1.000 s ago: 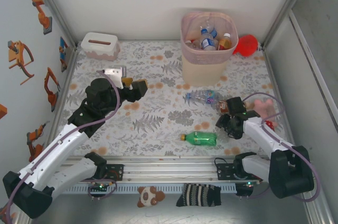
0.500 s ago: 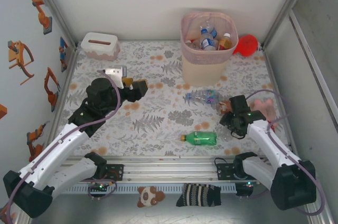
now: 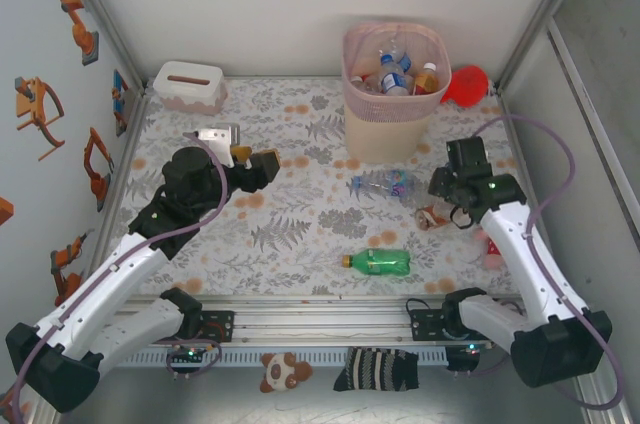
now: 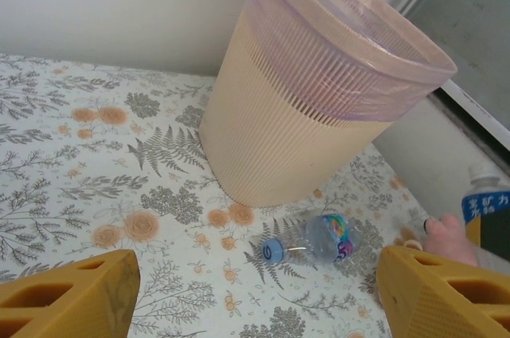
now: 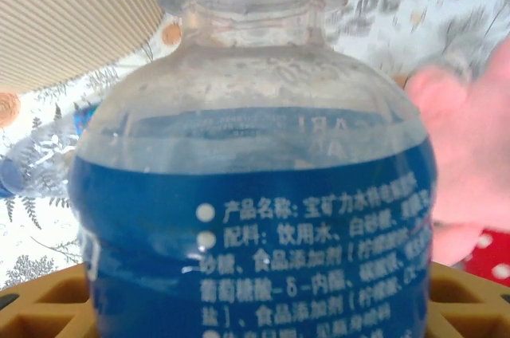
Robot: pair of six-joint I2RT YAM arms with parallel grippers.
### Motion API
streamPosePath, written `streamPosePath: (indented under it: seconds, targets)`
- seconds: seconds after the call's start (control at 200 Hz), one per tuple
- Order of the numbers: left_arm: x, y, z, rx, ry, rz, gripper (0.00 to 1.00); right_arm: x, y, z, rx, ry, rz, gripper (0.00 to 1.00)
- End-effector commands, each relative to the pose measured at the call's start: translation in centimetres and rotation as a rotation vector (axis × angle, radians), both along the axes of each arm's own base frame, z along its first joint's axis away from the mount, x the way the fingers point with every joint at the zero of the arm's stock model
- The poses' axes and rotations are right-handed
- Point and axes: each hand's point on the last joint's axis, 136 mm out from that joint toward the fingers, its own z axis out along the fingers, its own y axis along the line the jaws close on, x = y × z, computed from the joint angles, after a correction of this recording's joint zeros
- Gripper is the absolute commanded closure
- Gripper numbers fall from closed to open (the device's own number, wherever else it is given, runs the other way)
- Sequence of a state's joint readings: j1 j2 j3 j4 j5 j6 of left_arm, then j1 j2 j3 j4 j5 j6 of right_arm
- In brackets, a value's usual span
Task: Put the plastic bottles in the bin
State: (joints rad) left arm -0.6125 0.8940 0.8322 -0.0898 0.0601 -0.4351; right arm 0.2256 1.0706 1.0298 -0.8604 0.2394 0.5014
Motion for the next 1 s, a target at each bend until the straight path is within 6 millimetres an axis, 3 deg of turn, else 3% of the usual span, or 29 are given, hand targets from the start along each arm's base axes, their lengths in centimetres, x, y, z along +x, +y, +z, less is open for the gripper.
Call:
streamPosePath:
  seconds: [0.0,0.255,0.491,0.731,0.991]
  targets:
    - [0.3,0.1,2.0,-0.017,-0.048,0.003,0.22,1.7,-1.3,3.8,-0.141,-0.046,0.049,0.39]
    - [0.2,0.5,2.7,-0.014,-0.07,0.011,0.22,6.3,0.0,12.6,-0.18,-0.22,0.145,0.4]
    - [-0.2,0.7,2.9,-0.022,-0.069,0.006,0.22,11.5,4.1,18.6,-0.037,-0.392,0.248,0.42]
    - [-0.9,1.3,3.4,-0.028,-0.08,0.016,0.22,16.8,9.4,21.9,0.183,-0.494,0.372,0.44]
    - [-1.4,2.1,3.7,-0.029,-0.086,0.037,0.22,21.8,14.3,22.5,0.413,-0.52,0.472,0.46]
